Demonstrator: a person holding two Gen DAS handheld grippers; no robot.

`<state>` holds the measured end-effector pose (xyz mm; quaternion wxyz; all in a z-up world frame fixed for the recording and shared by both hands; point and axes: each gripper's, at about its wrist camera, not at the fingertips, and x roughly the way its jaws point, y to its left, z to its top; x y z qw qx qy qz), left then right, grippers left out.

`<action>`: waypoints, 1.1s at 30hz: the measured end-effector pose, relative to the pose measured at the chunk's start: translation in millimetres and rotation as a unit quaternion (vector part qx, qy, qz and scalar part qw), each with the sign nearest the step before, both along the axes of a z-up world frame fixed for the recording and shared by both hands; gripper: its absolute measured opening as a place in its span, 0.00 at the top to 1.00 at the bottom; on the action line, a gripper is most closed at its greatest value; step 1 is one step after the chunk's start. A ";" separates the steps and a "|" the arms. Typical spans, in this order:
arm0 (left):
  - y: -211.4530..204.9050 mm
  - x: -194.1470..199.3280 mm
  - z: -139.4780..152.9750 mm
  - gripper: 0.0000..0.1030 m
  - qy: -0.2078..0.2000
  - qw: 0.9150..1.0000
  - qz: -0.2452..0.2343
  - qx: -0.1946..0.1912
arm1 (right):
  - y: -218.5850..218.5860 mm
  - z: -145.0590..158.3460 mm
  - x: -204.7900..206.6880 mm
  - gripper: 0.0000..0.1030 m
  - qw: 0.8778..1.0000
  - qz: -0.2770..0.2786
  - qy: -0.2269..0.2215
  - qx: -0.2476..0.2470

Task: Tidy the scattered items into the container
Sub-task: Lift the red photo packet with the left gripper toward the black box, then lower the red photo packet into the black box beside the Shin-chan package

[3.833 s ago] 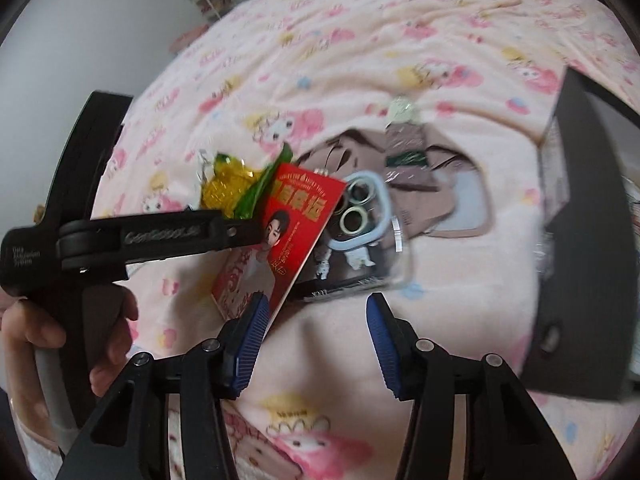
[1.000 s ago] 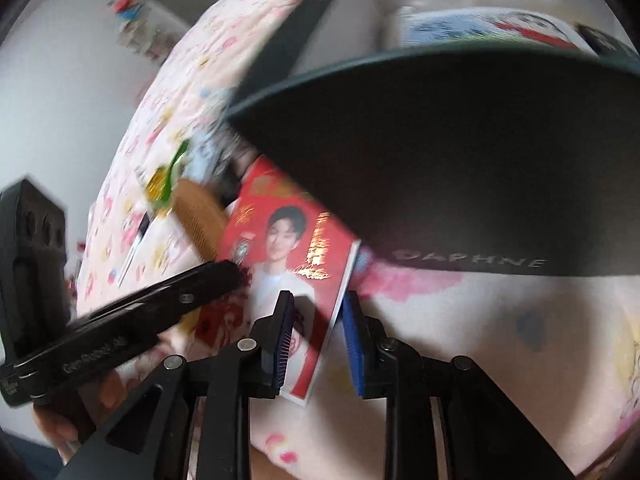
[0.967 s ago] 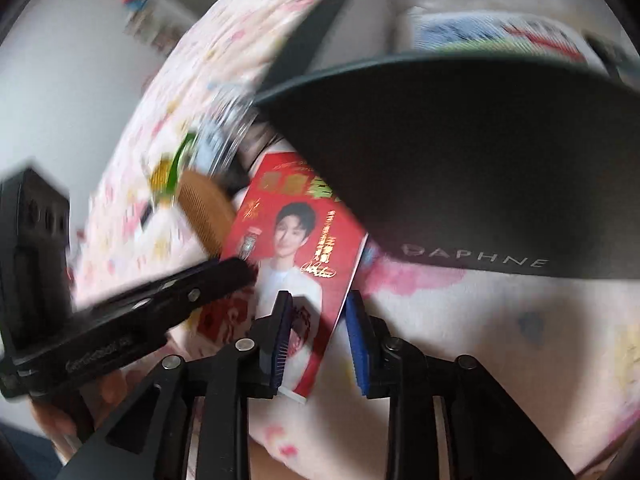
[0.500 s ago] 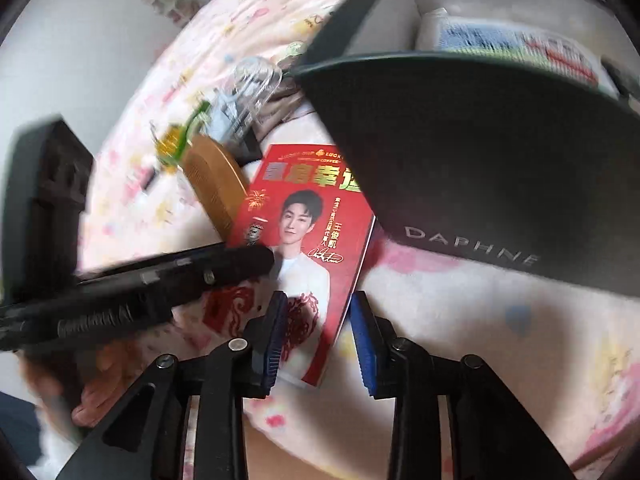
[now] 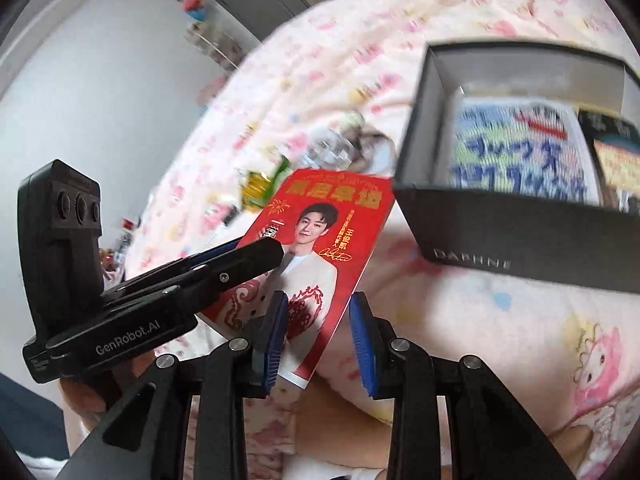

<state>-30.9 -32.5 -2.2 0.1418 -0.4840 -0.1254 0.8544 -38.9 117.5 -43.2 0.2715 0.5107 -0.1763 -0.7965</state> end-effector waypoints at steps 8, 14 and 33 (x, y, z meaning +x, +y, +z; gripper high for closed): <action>34.9 -17.2 33.7 0.68 0.041 0.999 -0.021 0.023 | 47.9 44.5 10.3 0.72 0.998 -0.038 0.054 -0.021; 81.5 -52.2 44.4 0.68 0.056 0.996 -0.056 0.040 | 95.0 53.1 -16.4 0.72 0.994 -0.081 0.065 -0.017; 170.7 -146.2 -56.4 0.70 -0.082 0.986 -0.106 -0.097 | 140.5 -47.8 -118.4 0.73 0.994 -0.053 -0.079 0.048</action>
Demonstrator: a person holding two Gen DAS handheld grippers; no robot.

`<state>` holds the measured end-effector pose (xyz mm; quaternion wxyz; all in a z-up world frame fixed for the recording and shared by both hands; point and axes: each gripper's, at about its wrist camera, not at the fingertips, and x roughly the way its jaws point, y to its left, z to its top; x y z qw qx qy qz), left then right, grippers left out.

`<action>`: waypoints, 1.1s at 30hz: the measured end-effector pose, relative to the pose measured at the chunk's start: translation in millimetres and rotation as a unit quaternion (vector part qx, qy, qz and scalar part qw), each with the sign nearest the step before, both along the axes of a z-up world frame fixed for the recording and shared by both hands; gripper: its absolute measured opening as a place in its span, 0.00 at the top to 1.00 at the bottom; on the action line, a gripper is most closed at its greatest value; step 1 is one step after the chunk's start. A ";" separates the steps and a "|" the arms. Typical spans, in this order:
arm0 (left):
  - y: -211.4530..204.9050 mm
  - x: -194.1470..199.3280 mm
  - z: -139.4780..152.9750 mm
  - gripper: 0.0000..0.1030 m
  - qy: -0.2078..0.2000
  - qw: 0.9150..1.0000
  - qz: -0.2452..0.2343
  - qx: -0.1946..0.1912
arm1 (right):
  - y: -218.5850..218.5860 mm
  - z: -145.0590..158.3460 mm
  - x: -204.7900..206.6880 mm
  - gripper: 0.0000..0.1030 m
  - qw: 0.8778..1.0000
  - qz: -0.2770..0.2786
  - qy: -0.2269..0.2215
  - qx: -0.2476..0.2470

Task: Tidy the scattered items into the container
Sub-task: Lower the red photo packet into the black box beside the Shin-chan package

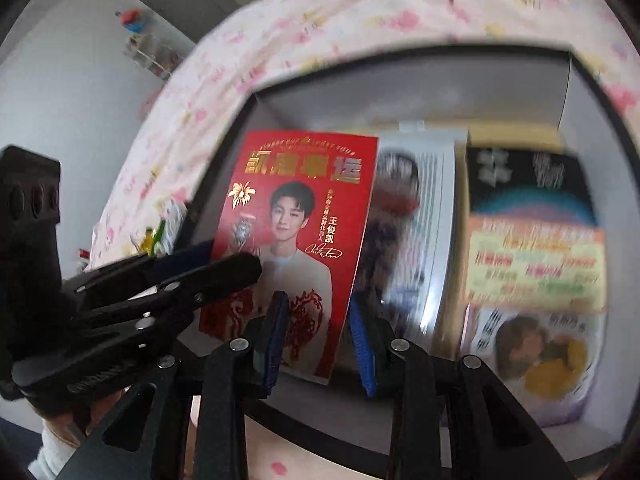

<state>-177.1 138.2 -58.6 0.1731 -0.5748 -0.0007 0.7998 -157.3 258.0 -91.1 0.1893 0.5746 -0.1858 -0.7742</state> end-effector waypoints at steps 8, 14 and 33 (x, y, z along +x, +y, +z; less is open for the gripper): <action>-0.1 1.1 13.2 0.54 0.020 0.999 0.023 -0.019 | 16.8 20.7 5.1 0.73 0.998 -0.038 0.045 0.019; 41.2 5.5 4.7 0.54 0.021 0.998 -0.054 -0.036 | 54.0 44.6 10.3 0.73 0.981 -0.139 0.103 0.086; 37.4 -20.4 -21.0 0.52 -0.064 0.995 -0.015 -0.076 | 59.3 33.4 -32.0 0.73 0.985 -0.125 0.063 0.100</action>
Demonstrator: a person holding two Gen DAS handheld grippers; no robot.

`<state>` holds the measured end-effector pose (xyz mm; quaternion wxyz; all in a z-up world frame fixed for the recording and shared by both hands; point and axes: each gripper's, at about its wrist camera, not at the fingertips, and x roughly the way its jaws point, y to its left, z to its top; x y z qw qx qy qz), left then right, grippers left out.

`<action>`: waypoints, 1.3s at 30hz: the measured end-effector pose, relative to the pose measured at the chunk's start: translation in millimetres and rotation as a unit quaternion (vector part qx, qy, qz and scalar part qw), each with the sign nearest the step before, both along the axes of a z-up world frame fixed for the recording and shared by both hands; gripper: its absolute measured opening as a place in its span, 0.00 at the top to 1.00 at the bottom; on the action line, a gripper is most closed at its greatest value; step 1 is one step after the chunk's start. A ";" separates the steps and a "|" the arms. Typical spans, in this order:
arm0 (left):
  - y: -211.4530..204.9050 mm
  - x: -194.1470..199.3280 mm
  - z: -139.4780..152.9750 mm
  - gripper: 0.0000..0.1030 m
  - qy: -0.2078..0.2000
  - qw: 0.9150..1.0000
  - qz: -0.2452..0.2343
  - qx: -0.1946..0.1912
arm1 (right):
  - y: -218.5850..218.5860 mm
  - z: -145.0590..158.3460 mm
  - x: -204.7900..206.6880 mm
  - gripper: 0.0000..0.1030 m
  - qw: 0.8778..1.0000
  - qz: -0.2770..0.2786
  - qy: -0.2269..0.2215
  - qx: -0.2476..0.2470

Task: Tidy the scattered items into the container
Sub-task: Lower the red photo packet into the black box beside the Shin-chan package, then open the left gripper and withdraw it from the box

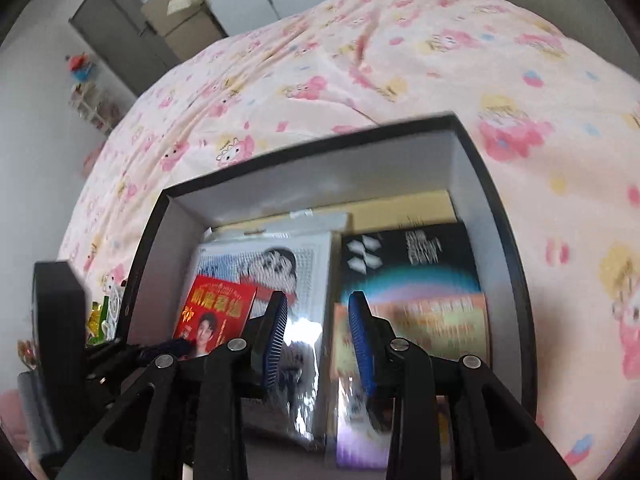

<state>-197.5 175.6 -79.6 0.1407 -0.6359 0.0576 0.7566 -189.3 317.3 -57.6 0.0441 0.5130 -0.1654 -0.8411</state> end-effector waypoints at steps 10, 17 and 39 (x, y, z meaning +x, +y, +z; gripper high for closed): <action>18.2 -39.3 6.7 0.52 0.004 0.998 -0.017 0.055 | 10.6 -13.5 -15.6 0.72 1.000 -0.004 -0.024 0.001; 29.5 -32.6 -22.7 0.48 0.008 0.998 -0.027 -0.050 | 17.8 -18.8 -14.7 0.70 0.999 -0.006 -0.034 -0.002; 3.4 -38.8 -18.3 0.53 0.007 0.999 -0.018 -0.037 | 6.2 -27.1 -12.7 0.66 0.998 0.012 -0.056 0.001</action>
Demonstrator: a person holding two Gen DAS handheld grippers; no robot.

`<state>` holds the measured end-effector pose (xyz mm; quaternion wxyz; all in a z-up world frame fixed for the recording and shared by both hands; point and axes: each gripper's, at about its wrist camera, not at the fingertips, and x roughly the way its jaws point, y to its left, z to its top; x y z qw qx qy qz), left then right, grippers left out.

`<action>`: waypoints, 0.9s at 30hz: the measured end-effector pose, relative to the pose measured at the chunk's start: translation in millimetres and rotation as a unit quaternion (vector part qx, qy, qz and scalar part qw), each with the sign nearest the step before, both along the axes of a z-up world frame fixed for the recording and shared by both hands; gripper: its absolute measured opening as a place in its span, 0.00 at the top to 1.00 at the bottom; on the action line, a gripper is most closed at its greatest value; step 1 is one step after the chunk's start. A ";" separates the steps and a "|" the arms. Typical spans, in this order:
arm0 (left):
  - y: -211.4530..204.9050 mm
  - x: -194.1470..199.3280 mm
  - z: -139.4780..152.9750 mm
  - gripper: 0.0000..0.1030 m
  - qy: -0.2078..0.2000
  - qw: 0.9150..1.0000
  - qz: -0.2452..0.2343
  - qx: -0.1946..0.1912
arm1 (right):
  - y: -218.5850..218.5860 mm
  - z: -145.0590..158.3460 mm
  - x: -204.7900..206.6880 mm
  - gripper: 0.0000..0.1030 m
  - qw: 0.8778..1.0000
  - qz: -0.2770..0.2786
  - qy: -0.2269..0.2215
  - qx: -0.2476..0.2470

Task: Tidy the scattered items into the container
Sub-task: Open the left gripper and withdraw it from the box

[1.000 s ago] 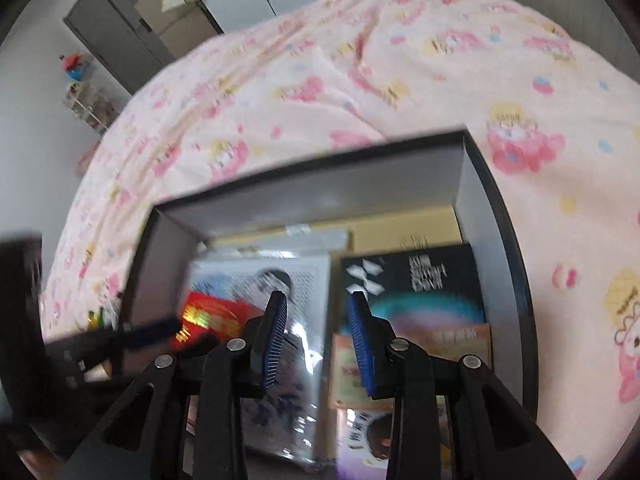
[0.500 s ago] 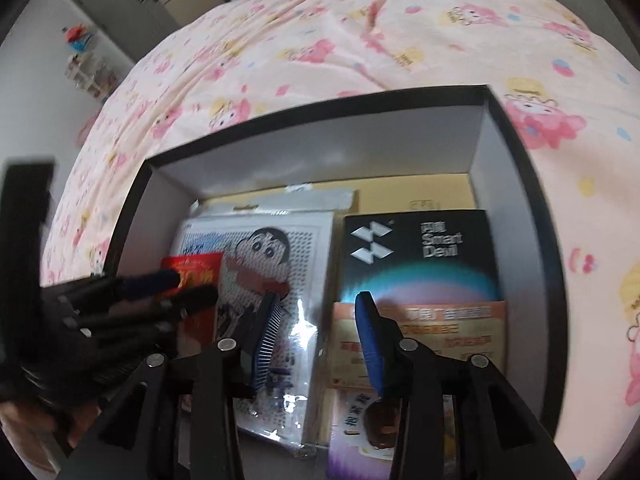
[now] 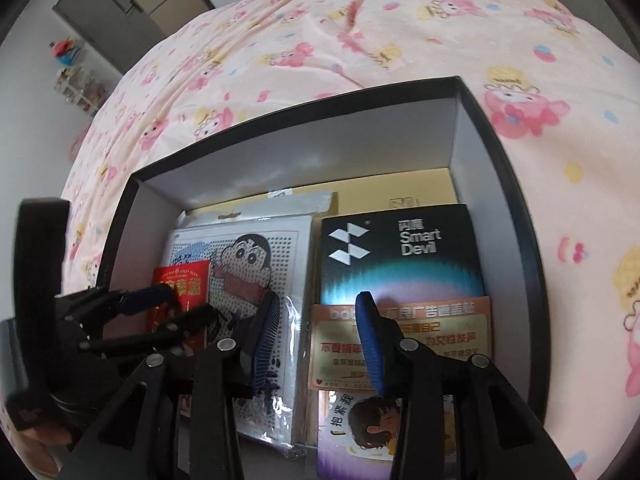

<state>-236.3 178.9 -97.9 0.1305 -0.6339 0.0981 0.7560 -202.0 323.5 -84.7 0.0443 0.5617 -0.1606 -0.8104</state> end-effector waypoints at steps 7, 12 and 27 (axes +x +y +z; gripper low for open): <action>-5.7 22.6 25.1 0.45 0.063 0.997 0.001 0.054 | -8.1 4.7 14.3 0.66 1.000 0.011 0.008 0.023; -21.8 48.6 65.9 0.21 0.160 0.984 0.037 0.068 | -9.4 37.8 42.3 0.59 0.995 -0.015 0.066 0.076; -71.0 167.7 164.3 0.09 0.299 0.950 0.053 0.074 | -65.7 132.0 158.7 0.35 0.966 -0.058 0.211 0.136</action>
